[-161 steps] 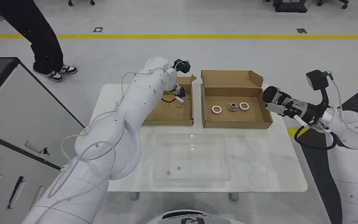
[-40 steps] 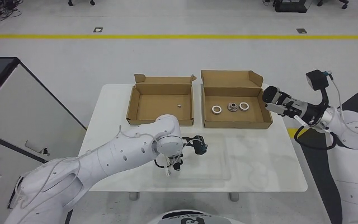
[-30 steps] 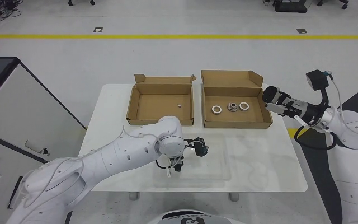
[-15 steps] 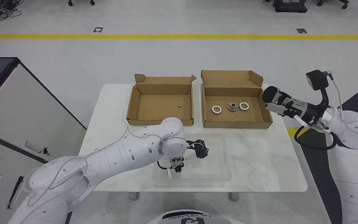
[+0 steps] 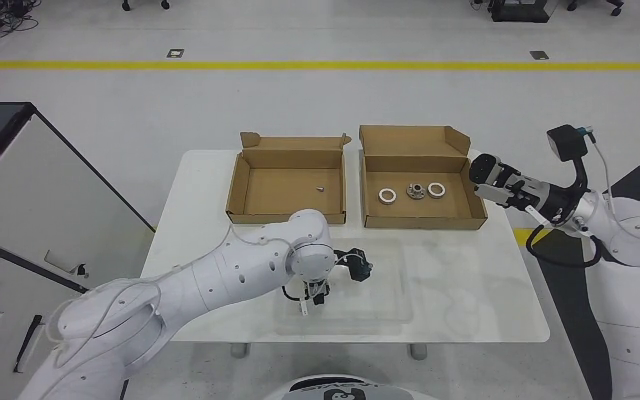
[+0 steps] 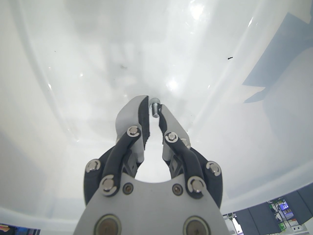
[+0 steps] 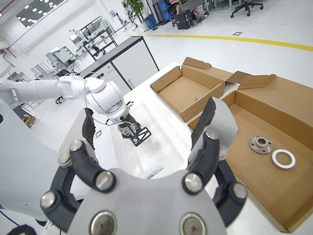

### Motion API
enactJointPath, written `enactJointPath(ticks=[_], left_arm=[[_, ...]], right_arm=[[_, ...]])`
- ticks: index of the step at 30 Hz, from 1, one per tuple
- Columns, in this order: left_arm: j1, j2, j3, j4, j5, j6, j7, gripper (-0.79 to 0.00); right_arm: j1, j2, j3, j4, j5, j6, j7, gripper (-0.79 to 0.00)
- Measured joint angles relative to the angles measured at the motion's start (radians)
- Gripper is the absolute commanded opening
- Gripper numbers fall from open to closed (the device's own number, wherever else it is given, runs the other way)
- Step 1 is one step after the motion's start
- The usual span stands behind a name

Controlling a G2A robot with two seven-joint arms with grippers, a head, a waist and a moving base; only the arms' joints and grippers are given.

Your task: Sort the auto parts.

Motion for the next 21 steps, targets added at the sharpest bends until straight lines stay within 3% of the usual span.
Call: enactJointPath(ticks=[4,8,12,21], left_arm=[[-0.007,0.005,-0.022,-0.010,-0.010,0.011,-0.004,-0.785],[-0.028,0.024,-0.077,-0.081,-0.038,0.051,-0.036,-0.785],[-0.050,0.062,-0.144,-0.190,-0.070,0.089,-0.058,-0.785],[-0.090,0.158,-0.215,-0.367,-0.157,0.135,-0.057,-0.785]], right_arm=[[0.000,0.000,0.000,0.000,0.000,0.000,0.000,0.000],[0.000,0.000,0.000,0.000,0.000,0.000,0.000,0.000],[0.000,0.000,0.000,0.000,0.000,0.000,0.000,0.000],[0.000,0.000,0.000,0.000,0.000,0.000,0.000,0.000]])
